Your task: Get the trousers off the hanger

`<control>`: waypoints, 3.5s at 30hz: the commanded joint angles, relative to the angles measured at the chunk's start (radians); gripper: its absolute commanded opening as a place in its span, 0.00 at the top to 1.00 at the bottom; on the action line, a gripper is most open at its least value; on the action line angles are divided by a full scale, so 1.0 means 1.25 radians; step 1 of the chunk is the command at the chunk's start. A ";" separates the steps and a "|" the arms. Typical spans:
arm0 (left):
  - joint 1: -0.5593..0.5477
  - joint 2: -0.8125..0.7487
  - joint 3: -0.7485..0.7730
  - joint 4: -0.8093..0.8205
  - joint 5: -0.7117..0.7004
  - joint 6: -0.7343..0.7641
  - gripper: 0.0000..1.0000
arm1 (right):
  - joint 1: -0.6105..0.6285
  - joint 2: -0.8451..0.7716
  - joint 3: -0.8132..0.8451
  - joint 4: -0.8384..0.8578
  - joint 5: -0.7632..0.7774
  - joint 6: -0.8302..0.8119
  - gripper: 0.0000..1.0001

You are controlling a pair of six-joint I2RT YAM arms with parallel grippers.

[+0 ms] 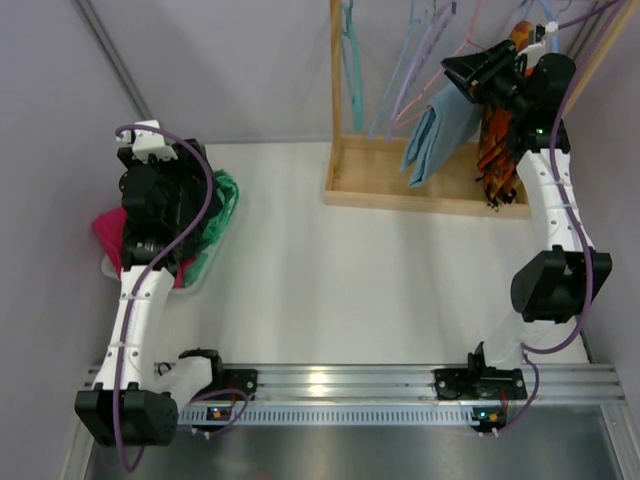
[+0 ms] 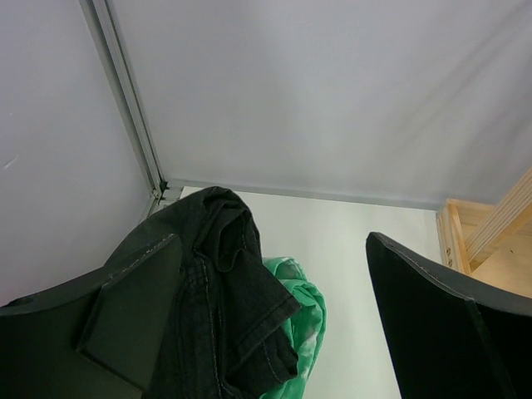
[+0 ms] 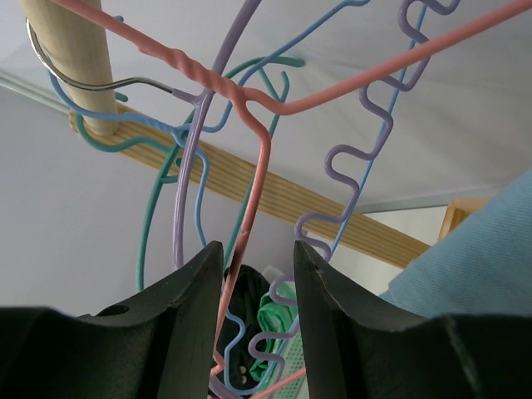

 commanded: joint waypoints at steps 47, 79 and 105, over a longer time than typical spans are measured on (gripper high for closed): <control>-0.006 -0.003 0.023 0.012 0.030 0.005 0.02 | 0.050 -0.144 0.021 0.390 -0.076 0.064 1.00; -0.522 -0.033 -0.254 0.287 0.225 0.372 0.04 | 0.043 -0.514 -0.417 0.497 -0.407 0.184 1.00; -0.911 0.364 0.019 0.694 -0.105 0.299 0.17 | 0.043 -0.543 -0.287 0.022 -0.329 0.065 1.00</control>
